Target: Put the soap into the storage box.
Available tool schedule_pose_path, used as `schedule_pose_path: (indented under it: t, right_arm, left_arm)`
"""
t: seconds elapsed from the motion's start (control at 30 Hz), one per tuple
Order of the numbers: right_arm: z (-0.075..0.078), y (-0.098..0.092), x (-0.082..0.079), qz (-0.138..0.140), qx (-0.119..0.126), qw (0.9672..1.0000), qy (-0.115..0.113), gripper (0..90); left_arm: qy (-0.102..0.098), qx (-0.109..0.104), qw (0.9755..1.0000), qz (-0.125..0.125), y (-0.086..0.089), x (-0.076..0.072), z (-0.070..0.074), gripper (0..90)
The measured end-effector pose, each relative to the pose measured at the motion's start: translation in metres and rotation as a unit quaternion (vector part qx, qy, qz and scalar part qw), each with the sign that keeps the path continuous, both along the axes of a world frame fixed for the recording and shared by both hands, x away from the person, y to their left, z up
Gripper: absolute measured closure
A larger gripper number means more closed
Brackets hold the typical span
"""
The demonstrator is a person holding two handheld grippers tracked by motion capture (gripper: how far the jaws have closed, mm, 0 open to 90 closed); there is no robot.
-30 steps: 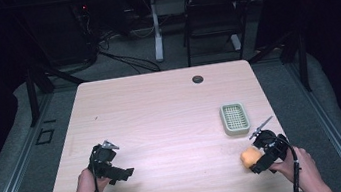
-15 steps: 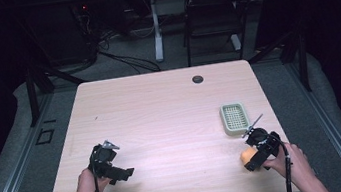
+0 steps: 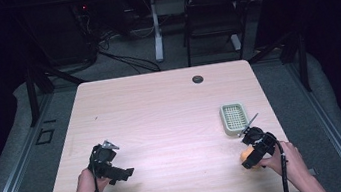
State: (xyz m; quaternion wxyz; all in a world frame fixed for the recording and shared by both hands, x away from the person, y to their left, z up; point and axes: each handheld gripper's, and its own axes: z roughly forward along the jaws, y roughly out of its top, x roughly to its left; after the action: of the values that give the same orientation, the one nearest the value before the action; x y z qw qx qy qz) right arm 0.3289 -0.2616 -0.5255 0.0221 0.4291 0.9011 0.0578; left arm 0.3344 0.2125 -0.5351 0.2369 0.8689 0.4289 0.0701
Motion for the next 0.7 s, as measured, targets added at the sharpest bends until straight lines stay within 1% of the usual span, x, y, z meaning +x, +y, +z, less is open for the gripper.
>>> schedule_pose_path:
  t: [0.03,0.1,0.2,0.23,0.27,0.3,0.33,0.37,0.4,0.43,0.5,0.53,0.6,0.63,0.67,0.7]
  right_arm:
    - [-0.0029,0.0006,-0.0015,-0.012,0.012,0.9998,-0.009,14.9]
    - [-0.0041,0.0012,-0.0014,-0.013,0.007,0.9999,-0.009,15.3]
    - [-0.0052,0.0021,-0.0011,-0.013,0.004,0.9999,-0.008,19.0]
    - [-0.0059,0.0025,-0.0010,-0.013,0.006,0.9999,-0.007,20.4]
    - [-0.0051,0.0027,-0.0004,-0.009,-0.007,0.9999,-0.008,22.1]
    - [-0.0077,0.0029,-0.0011,-0.015,0.006,0.9998,-0.010,23.0]
    - [-0.0079,0.0033,-0.0003,-0.012,0.002,0.9999,-0.008,23.7]
    - [-0.0045,0.0036,0.0029,0.008,-0.022,0.9997,0.007,24.8]
    - [-0.0060,0.0048,0.0026,0.005,-0.020,0.9998,0.005,24.9]
    - [-0.0090,0.0060,0.0010,-0.007,-0.007,0.9999,-0.005,25.1]
    - [-0.0083,0.0073,0.0024,0.002,-0.021,0.9998,0.001,25.1]
    - [-0.0103,0.0076,0.0015,-0.006,-0.011,0.9999,-0.005,25.2]
    - [-0.0112,0.0075,0.0015,-0.006,-0.011,0.9999,-0.005,25.4]
    - [-0.0113,0.0075,0.0017,-0.004,-0.014,0.9999,-0.005,25.4]
    - [-0.0106,0.0074,0.0026,0.002,-0.021,0.9998,0.001,25.5]
    - [-0.0122,0.0077,0.0017,-0.002,-0.018,0.9998,-0.008,25.6]
  left_arm:
    - [0.000,0.000,1.0000,0.000,-0.0002,0.0000,-0.0001,0.0]
    - [0.001,0.000,1.0000,-0.001,-0.0005,-0.0001,-0.0002,0.0]
    - [0.002,0.000,1.0000,0.000,-0.0007,0.0000,-0.0004,0.0]
    - [0.002,0.000,1.0000,0.000,-0.0006,0.0001,-0.0005,0.0]
    - [0.002,0.001,1.0000,0.000,-0.0005,0.0002,-0.0006,0.0]
    - [0.003,0.001,1.0000,0.000,-0.0004,0.0002,-0.0006,0.0]
    - [0.002,0.000,1.0000,0.000,-0.0004,0.0002,-0.0006,0.0]
    - [0.002,0.000,1.0000,0.000,-0.0005,0.0002,-0.0006,0.0]
    - [0.002,0.001,1.0000,0.000,-0.0005,0.0002,-0.0006,0.0]
    - [0.003,0.001,1.0000,0.000,-0.0004,0.0002,-0.0006,0.0]
    - [0.003,0.001,1.0000,-0.001,0.0000,0.0002,-0.0006,0.0]
    - [0.003,0.000,1.0000,-0.001,0.0000,0.0002,-0.0007,0.0]
    - [0.003,0.000,1.0000,-0.001,-0.0001,0.0002,-0.0008,0.0]
    - [0.003,0.000,1.0000,-0.001,-0.0002,0.0002,-0.0006,0.0]
    - [0.003,0.000,1.0000,-0.001,-0.0002,0.0001,-0.0006,0.0]
    - [0.004,0.000,1.0000,-0.001,-0.0001,0.0002,-0.0006,0.0]
